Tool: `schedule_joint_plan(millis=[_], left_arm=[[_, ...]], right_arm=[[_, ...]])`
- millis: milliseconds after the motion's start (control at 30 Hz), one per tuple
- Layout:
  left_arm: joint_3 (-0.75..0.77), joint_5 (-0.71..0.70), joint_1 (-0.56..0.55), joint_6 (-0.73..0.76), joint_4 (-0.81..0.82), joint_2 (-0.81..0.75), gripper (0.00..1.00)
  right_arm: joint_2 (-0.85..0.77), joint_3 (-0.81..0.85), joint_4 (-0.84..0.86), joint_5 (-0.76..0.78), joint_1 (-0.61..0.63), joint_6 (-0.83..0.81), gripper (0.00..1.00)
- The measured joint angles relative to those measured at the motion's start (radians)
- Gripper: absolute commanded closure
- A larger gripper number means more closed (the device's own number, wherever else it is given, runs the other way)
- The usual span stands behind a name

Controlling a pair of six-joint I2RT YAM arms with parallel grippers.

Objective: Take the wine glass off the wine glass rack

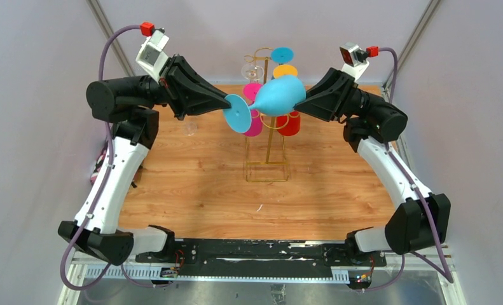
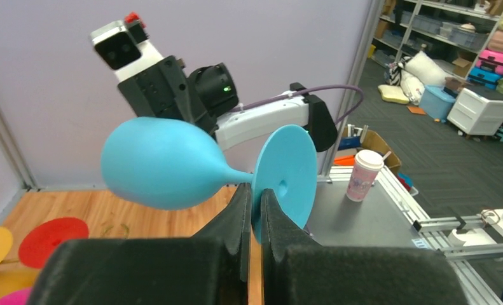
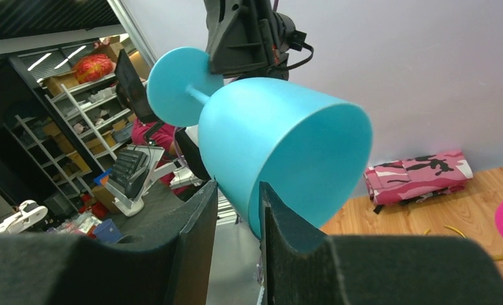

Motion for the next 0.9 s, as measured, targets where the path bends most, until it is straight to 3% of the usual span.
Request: schedule_joint_plan(millis=[267, 367, 467, 500, 567, 633, 900], left_arm=[[-0.090, 0.011, 0.009, -0.061, 0.098, 0.110, 1.00], [-0.146, -0.010, 0.019, -0.191, 0.254, 0.209, 1.00], [-0.150, -0.041, 0.041, -0.421, 0.506, 0.349, 1.00], [-0.141, -0.051, 0.047, -0.495, 0.578, 0.391, 1.00], [-0.122, -0.066, 0.058, -0.603, 0.676, 0.447, 1.00], [-0.120, -0.076, 0.060, -0.668, 0.732, 0.461, 1.00], [-0.078, -0.111, 0.061, -0.790, 0.857, 0.403, 1.00]], right_arm=[[-0.056, -0.016, -0.006, -0.001, 0.013, 0.002, 0.68], [-0.090, -0.016, 0.006, 0.003, 0.018, 0.006, 0.74], [-0.121, -0.016, 0.023, 0.004, 0.033, 0.007, 0.79], [-0.127, -0.016, 0.025, 0.003, 0.034, 0.007, 0.82], [-0.130, -0.016, 0.025, 0.002, 0.034, 0.007, 0.98], [-0.128, -0.016, 0.012, 0.001, 0.034, -0.004, 1.00], [-0.164, -0.054, -0.317, -0.009, 0.030, -0.203, 1.00]])
